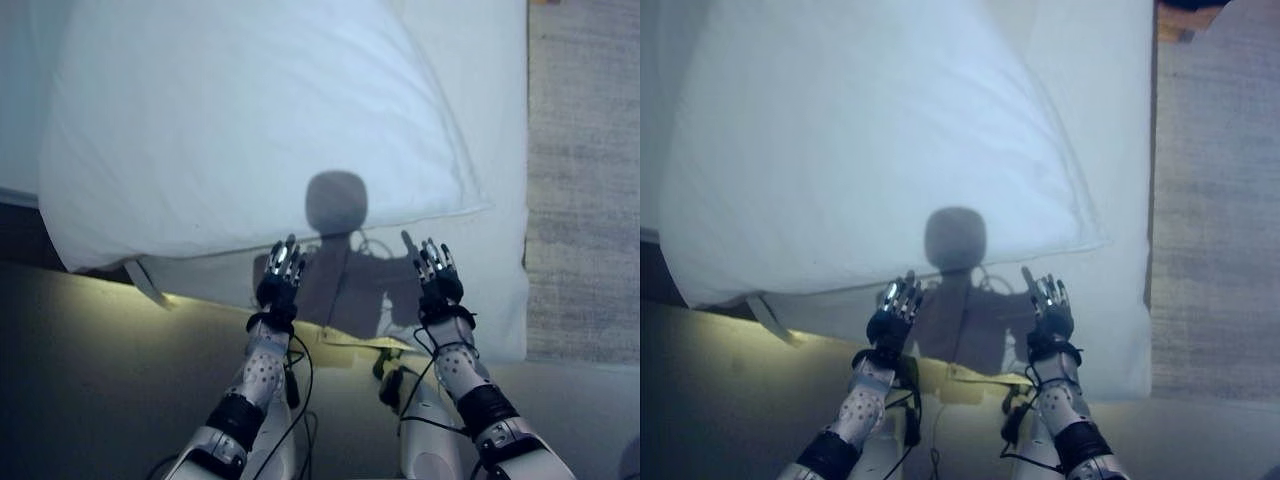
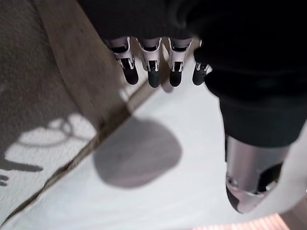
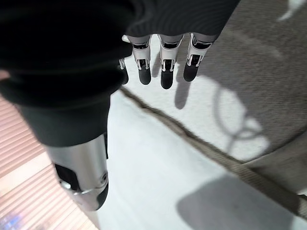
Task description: Make the bed
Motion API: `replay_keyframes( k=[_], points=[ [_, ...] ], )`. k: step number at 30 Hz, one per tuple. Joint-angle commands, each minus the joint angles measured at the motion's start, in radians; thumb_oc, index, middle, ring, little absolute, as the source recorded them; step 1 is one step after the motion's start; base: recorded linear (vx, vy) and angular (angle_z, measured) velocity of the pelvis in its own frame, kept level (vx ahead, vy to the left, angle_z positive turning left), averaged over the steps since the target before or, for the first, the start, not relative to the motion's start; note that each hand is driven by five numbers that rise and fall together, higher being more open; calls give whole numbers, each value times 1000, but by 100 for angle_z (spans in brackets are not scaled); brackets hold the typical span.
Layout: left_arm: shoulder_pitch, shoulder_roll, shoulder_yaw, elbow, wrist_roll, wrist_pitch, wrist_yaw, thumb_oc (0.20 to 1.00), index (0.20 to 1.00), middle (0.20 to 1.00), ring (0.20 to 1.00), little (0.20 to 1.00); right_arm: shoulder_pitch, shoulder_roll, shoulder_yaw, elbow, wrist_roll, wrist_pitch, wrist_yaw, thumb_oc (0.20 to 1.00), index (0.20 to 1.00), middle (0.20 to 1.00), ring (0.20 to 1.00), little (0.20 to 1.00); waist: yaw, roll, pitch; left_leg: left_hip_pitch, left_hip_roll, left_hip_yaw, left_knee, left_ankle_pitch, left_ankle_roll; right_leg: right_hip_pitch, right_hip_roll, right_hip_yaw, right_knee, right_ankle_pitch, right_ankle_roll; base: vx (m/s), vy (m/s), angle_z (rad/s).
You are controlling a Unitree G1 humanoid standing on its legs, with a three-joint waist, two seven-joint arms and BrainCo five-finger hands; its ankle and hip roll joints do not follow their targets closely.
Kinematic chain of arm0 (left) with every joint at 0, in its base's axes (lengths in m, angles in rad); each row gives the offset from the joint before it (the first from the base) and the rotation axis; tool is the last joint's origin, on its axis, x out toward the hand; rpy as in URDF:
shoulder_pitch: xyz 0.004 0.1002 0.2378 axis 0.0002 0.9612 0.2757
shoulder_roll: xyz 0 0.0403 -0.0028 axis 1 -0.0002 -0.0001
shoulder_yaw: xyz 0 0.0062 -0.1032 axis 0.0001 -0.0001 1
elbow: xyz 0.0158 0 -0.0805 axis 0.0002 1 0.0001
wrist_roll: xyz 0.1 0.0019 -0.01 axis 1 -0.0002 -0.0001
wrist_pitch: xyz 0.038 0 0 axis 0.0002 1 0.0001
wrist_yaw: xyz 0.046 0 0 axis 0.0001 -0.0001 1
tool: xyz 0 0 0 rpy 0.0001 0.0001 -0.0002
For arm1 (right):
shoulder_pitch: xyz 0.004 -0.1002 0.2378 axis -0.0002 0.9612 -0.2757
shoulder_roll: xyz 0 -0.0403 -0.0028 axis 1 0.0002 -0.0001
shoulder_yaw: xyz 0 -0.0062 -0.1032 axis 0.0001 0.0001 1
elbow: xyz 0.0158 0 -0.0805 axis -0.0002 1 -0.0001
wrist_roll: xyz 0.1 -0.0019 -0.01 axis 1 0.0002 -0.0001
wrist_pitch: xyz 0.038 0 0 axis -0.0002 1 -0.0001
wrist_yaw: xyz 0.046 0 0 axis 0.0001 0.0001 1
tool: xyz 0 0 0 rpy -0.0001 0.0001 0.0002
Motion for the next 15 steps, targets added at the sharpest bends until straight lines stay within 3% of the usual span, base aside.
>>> replay_keyframes(
  k=[1, 6, 15],
  points=[
    [-23, -30, -18, -90, -12, -55, 14, 1000, 1000, 1000, 1000, 1000, -30, 8, 15, -111, 58, -75, 2, 1000, 1000, 1000, 1000, 1000, -10, 9, -7, -28, 4, -13, 56, -63, -20, -41, -23, 46, -33, 101, 66, -53, -25, 6],
    [-95, -40, -21, -119, -15, -88, 48, 1000, 1000, 1000, 1000, 1000, -118, 18, 35, -107, 91, -100, -4, 1000, 1000, 1000, 1000, 1000, -6, 14, -7, -145, 7, -19, 85, -64, -17, -150, -31, 45, 3, 96, 62, -29, -22, 1],
    [-127, -18, -60, -179, 20, -84, 33, 1000, 1000, 1000, 1000, 1000, -199, -3, 66, -131, 261, -90, 149, 1000, 1000, 1000, 1000, 1000, 8, 16, -7, -248, 0, -36, 95, -58, -11, -253, -37, 33, 26, 97, 59, -2, -10, 1]
  ],
)
